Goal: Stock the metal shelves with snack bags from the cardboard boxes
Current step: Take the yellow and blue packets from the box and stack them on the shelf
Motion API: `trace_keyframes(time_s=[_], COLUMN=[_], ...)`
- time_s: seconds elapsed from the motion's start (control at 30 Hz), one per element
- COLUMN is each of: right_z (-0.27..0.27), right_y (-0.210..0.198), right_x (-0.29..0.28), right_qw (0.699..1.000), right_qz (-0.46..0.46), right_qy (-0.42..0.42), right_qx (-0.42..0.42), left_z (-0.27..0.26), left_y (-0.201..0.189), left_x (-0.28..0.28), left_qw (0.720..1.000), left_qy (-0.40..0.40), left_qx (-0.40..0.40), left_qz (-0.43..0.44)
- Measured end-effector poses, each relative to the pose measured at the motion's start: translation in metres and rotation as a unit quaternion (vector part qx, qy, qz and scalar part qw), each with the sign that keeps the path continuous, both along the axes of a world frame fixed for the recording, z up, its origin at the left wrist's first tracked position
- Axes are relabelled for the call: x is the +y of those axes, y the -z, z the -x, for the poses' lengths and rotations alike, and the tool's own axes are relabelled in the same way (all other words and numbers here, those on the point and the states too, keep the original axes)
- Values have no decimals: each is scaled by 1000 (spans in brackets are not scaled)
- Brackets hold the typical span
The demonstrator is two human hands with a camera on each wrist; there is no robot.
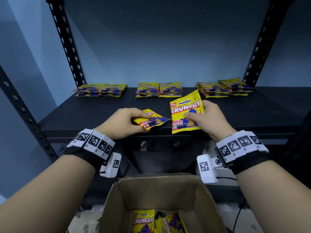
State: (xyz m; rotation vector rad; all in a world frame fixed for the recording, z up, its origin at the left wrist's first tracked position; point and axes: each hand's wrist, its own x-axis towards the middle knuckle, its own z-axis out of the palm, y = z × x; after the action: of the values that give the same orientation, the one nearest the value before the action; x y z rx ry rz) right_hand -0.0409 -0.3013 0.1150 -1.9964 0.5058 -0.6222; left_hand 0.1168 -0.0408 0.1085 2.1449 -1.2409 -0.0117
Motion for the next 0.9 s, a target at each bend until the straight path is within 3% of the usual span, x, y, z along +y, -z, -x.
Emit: trace_keyframes(time_s=[0.5, 0.73, 0.83, 0.9], right_z=[-3, -13, -19, -18], right_y=[1, -2, -4, -7], right_x=[4, 12, 16, 18], right_qw=[998, 997, 998, 998], right_qz=[38, 56, 35, 24], right_qy=[30, 53, 30, 7], right_qx=[27, 26, 44, 58], left_z=[10, -1, 0, 0], left_y=[2, -2, -4, -7], left_x=[1, 10, 10, 11], left_qw=[996, 998, 995, 988], left_qy=[-35, -30, -76, -150], left_qx=[-52, 35, 64, 20], left_qz=[-56, -48, 10, -27])
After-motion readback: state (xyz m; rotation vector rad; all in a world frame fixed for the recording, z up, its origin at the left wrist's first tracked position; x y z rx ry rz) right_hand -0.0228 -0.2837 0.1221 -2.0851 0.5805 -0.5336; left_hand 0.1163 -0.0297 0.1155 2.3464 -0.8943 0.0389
